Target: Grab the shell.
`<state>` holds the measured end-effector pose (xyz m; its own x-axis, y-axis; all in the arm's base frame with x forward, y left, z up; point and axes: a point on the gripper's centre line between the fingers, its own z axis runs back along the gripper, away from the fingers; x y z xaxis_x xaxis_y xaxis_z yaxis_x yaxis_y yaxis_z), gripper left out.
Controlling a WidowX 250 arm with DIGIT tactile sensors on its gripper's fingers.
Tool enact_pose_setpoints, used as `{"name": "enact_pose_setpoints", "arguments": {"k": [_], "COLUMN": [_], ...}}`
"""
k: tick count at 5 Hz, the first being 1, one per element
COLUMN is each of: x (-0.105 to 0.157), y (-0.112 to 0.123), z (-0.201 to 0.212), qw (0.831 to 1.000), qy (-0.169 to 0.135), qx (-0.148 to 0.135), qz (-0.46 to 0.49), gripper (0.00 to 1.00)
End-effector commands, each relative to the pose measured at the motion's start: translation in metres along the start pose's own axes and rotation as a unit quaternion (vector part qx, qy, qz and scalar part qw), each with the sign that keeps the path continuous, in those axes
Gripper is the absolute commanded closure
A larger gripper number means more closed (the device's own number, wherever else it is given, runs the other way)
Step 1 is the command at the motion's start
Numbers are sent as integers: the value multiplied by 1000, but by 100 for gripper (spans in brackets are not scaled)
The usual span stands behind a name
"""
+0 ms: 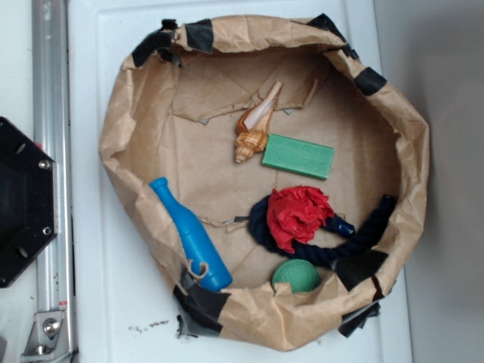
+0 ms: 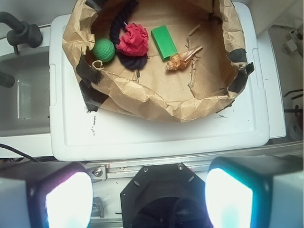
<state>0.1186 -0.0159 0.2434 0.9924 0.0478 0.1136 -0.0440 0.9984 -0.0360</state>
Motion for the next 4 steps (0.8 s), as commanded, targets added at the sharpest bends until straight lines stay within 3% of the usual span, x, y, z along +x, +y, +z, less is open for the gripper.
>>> {"name": "enact_pose_setpoints", "arguments": {"k": [1,2,3,4], "x": [0,1,21,60], "y": [0,23,36,52], "z": [0,-50,-95,-121], "qw": [1000,997,992,988], "qy": [0,8,-67,-74], "qx": [0,80,97,87], "qz": [0,23,54,107], "gripper": [0,0,0,0]}}
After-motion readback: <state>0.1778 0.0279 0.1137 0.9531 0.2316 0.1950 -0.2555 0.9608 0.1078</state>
